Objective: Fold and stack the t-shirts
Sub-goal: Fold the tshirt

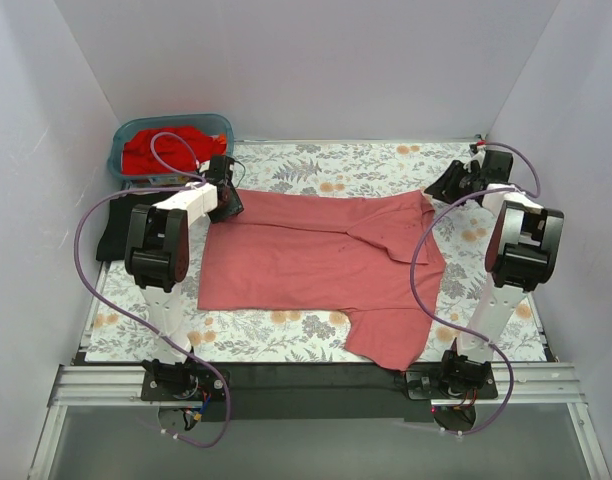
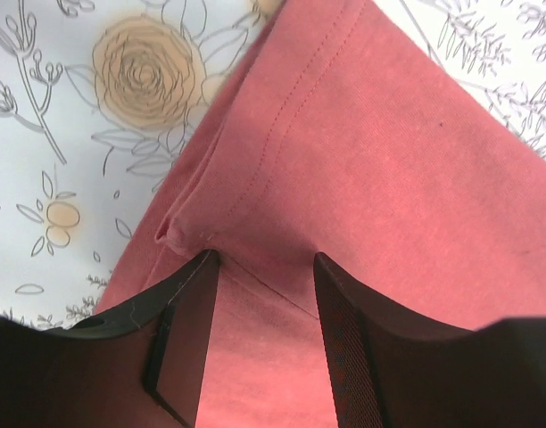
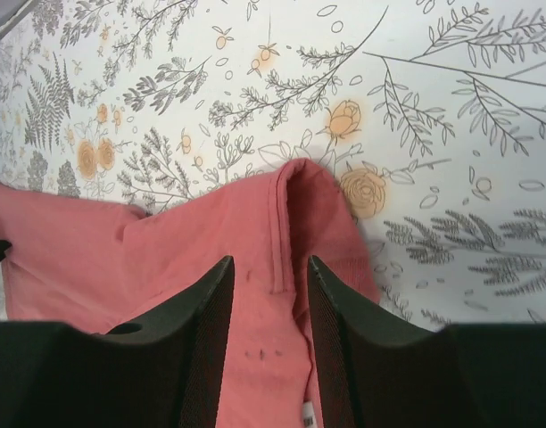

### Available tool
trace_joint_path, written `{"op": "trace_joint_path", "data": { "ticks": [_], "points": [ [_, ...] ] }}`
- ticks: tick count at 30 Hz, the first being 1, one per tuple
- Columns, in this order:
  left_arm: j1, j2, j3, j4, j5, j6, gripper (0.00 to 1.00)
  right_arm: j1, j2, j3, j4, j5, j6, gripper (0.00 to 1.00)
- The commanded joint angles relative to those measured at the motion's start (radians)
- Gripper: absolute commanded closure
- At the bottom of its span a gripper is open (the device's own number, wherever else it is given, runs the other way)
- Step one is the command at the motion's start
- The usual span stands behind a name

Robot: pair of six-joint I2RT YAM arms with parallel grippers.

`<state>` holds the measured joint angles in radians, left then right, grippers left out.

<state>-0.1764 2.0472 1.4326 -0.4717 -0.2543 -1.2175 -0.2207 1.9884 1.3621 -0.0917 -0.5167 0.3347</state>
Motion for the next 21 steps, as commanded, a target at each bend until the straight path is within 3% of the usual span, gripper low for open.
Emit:
{"op": "trace_joint_path", "data": {
  "ticks": [1, 9, 16, 21],
  "points": [
    [0.014, 0.042, 0.02, -0.01, -0.033, 0.015, 0.54, 0.0, 0.081, 0.048, 0.05, -0.081, 0.024, 0.54],
    [0.014, 0.033, -0.012, -0.005, -0.034, 0.007, 0.54, 0.007, 0.191, 0.091, 0.217, -0.173, 0.164, 0.53],
    [0.015, 0.048, -0.021, -0.005, -0.034, 0.007, 0.54, 0.009, 0.256, 0.114, 0.257, -0.204, 0.219, 0.55],
    [0.018, 0.051, -0.023, -0.005, -0.039, 0.006, 0.54, 0.011, 0.268, 0.124, 0.267, -0.209, 0.23, 0.63]
  ]
}}
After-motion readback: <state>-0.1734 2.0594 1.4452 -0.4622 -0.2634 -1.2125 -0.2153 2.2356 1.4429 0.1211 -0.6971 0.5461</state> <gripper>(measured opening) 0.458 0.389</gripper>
